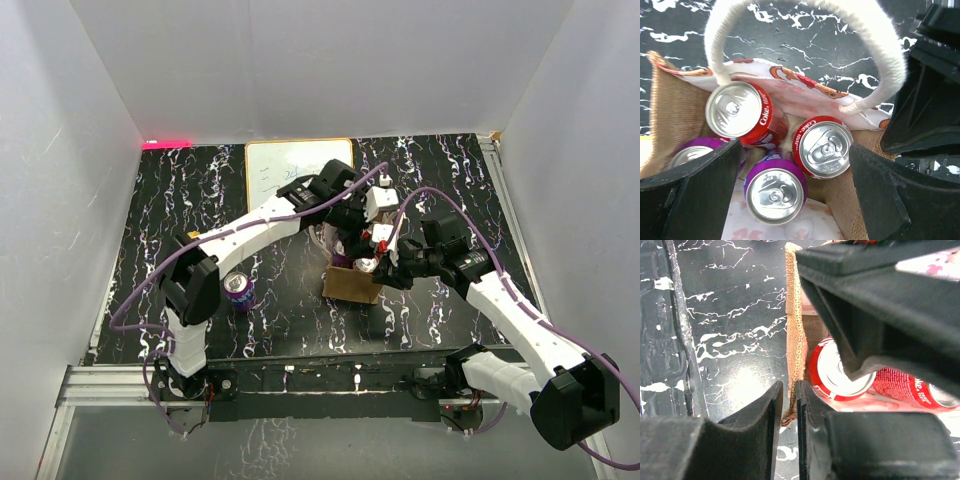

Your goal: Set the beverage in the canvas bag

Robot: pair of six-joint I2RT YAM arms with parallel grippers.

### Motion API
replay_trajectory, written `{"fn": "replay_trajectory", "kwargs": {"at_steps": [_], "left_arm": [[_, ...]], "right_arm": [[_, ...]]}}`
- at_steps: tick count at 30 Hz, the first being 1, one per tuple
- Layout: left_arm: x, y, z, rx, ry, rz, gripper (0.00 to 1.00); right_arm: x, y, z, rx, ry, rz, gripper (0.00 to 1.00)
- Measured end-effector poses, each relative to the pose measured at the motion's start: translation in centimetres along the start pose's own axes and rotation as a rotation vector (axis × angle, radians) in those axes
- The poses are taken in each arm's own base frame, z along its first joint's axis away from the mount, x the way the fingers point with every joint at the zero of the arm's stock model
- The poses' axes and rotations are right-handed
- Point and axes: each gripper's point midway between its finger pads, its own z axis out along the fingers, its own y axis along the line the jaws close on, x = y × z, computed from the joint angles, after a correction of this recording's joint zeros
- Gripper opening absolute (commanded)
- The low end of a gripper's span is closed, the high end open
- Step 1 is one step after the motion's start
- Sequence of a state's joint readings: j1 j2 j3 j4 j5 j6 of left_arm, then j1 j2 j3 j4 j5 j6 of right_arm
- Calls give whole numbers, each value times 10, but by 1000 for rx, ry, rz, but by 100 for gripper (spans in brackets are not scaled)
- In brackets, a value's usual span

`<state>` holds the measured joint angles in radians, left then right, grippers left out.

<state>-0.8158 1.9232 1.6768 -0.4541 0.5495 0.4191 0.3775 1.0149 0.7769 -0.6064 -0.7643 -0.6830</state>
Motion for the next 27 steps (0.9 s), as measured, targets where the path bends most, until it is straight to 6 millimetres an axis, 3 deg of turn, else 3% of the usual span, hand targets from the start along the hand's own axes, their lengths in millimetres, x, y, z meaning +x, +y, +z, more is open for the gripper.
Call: {"fn": "replay_trajectory", "kwargs": {"at_steps": [4,10,16,21,25,27], "left_arm": [[-15,9,-20,-56,-23,34,88],[-22,31,-58,-141,-27,14,93],[-38,46,-123,-249,-72,8,93],[-43,38,-186,-314,-109,19,94],[-40,32,-230,-380,-139,17,93],[-28,31,-249,-421,-140,-7,94]], "right_arm": [[0,1,0,-4,-3,-1,24],[-5,3,-1,-17,-18,-2,32],[-6,6,-2,-33,-17,8,44],[-17,4,-5,-43,-21,6,51],[-32,0,-10,-37,-41,-15,54],[-42,-4,-13,-24,-54,-23,58]]}}
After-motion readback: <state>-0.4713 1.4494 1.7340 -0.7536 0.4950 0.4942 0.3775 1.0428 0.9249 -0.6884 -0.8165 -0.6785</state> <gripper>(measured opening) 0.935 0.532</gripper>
